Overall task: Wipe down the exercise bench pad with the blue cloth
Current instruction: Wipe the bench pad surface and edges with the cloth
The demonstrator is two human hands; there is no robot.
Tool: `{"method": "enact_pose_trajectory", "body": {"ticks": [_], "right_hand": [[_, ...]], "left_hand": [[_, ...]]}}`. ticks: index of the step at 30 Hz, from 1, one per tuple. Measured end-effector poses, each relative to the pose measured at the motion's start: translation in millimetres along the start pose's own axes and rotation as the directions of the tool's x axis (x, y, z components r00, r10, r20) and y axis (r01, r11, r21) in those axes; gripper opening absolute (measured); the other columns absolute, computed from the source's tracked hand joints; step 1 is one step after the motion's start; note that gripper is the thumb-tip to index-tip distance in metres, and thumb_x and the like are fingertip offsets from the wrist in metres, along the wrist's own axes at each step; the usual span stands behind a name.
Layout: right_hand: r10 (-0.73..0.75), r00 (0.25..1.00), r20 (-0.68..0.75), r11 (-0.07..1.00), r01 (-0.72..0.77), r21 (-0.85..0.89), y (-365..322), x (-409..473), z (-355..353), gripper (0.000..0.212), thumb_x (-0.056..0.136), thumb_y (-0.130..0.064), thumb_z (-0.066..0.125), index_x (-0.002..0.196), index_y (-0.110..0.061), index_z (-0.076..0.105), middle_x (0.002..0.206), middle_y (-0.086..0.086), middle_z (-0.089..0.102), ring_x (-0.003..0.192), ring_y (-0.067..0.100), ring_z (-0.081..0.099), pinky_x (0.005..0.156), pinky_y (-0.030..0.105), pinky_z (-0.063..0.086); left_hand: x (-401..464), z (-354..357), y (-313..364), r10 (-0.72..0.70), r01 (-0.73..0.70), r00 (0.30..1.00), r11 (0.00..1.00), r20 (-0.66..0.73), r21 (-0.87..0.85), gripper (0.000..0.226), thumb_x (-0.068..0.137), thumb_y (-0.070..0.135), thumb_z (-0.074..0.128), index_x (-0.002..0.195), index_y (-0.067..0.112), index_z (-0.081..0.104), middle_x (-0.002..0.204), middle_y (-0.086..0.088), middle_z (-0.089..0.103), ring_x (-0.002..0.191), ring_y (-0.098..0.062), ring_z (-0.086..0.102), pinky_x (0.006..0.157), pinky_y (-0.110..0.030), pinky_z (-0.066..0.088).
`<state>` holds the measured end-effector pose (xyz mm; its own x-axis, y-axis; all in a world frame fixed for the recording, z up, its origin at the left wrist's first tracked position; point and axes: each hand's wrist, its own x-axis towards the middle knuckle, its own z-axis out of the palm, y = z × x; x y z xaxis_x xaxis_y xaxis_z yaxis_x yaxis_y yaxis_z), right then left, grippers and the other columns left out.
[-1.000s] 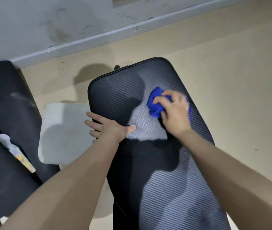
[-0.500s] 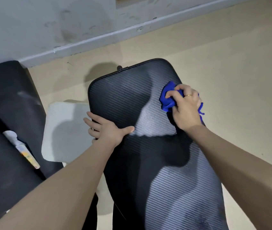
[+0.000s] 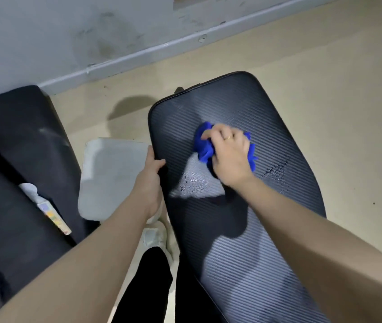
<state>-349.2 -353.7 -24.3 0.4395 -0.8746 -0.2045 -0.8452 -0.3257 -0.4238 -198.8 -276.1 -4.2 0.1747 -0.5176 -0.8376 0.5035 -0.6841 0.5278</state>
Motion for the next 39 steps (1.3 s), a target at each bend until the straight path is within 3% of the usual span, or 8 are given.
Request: {"method": "enact_pose_trajectory", "body": {"ticks": [4, 8, 14, 19, 26, 30, 35, 39], "right_hand": [[0.121, 0.985, -0.124, 0.993, -0.119, 0.020, -26.9, 11.2, 12.2, 0.055, 0.067, 0.004, 0.047, 0.116, -0.021, 0.053, 0.124, 0.001, 0.052, 0.106, 0.030, 0.041, 0.094, 0.040, 0.024], [-0.111, 0.992, -0.063, 0.992, 0.107, -0.074, -53.6, -43.1, 52.1, 0.057, 0.063, 0.003, 0.061, 0.114, -0.023, 0.053, 0.120, 0.000, 0.058, 0.100, 0.028, 0.041, 0.091, 0.039, 0.025], [-0.377, 0.921, 0.100, 0.902, 0.389, -0.187, -60.0, -49.7, 38.2, 0.046, 0.067, -0.006, 0.063, 0.108, -0.028, 0.061, 0.114, -0.005, 0.062, 0.102, 0.030, 0.048, 0.088, 0.039, 0.034], [-0.010, 0.999, -0.047, 0.996, 0.006, -0.092, -69.9, -14.7, 32.1, 0.044, 0.069, -0.004, 0.047, 0.105, -0.023, 0.064, 0.116, -0.003, 0.062, 0.104, 0.036, 0.048, 0.093, 0.046, 0.032], [-0.220, 0.961, 0.167, 0.974, 0.226, -0.019, -63.4, -117.2, 50.1, 0.043, 0.066, -0.005, 0.050, 0.102, -0.024, 0.062, 0.112, -0.002, 0.062, 0.099, 0.023, 0.037, 0.086, 0.047, 0.037], [-0.229, 0.928, 0.295, 0.973, 0.224, 0.049, -54.0, -81.3, 29.3, 0.047, 0.063, 0.002, 0.054, 0.101, -0.022, 0.066, 0.114, -0.001, 0.059, 0.103, 0.032, 0.046, 0.085, 0.041, 0.031], [0.007, 1.000, -0.013, 1.000, -0.007, 0.013, -52.7, -30.8, 25.3, 0.044, 0.069, 0.004, 0.053, 0.102, -0.021, 0.066, 0.115, -0.003, 0.060, 0.099, 0.030, 0.046, 0.088, 0.038, 0.030], [-0.023, 0.998, 0.064, 0.999, 0.020, 0.042, -64.8, -65.1, 37.2, 0.046, 0.061, -0.005, 0.047, 0.102, -0.019, 0.065, 0.111, 0.004, 0.056, 0.095, 0.030, 0.043, 0.082, 0.033, 0.025]], "left_hand": [[1.5, -20.6, -0.7, -0.008, 0.020, 0.995, 0.993, 0.102, -0.116, 0.034, 0.099, 0.029, 0.031, 0.111, 0.035, 0.062, 0.112, 0.022, 0.064, 0.105, -0.003, 0.054, 0.094, -0.026, 0.038], [-7.0, -32.3, -4.1, -0.105, 0.121, 0.987, 0.984, 0.125, -0.130, 0.044, 0.101, 0.036, 0.020, 0.132, 0.026, 0.049, 0.123, 0.015, 0.061, 0.110, -0.005, 0.051, 0.094, -0.025, 0.035], [-22.1, -53.0, -3.2, -0.134, 0.139, 0.984, 0.990, 0.114, -0.039, 0.035, 0.093, 0.022, 0.031, 0.106, 0.017, 0.063, 0.112, 0.005, 0.064, 0.110, -0.010, 0.056, 0.098, -0.029, 0.038], [-17.6, -61.3, -18.9, -0.118, 0.126, 0.982, 0.991, 0.146, -0.043, 0.048, 0.095, 0.023, 0.023, 0.132, 0.010, 0.052, 0.138, 0.000, 0.051, 0.134, -0.019, 0.041, 0.114, -0.039, 0.022], [-37.1, -51.0, -31.7, -0.063, 0.043, 0.985, 0.991, 0.162, 0.124, 0.032, 0.100, 0.031, 0.033, 0.124, 0.027, 0.054, 0.096, 0.023, 0.063, 0.108, -0.014, 0.055, 0.092, -0.027, 0.043], [-35.3, -52.8, -30.0, -0.085, 0.077, 0.986, 0.995, 0.141, 0.065, 0.037, 0.098, 0.037, 0.035, 0.130, 0.024, 0.048, 0.122, 0.006, 0.054, 0.111, -0.019, 0.052, 0.095, -0.030, 0.039], [-28.9, -57.7, -38.9, -0.012, -0.022, 0.990, 0.972, 0.142, 0.233, 0.041, 0.098, 0.037, 0.036, 0.137, 0.029, 0.044, 0.134, 0.002, 0.053, 0.105, -0.017, 0.055, 0.098, -0.033, 0.040], [-26.6, -54.3, -49.1, 0.031, -0.070, 0.992, 0.939, 0.119, 0.337, 0.068, 0.076, 0.056, 0.049, 0.141, 0.042, 0.036, 0.145, 0.005, 0.045, 0.129, -0.015, 0.047, 0.114, -0.041, 0.032]]}}
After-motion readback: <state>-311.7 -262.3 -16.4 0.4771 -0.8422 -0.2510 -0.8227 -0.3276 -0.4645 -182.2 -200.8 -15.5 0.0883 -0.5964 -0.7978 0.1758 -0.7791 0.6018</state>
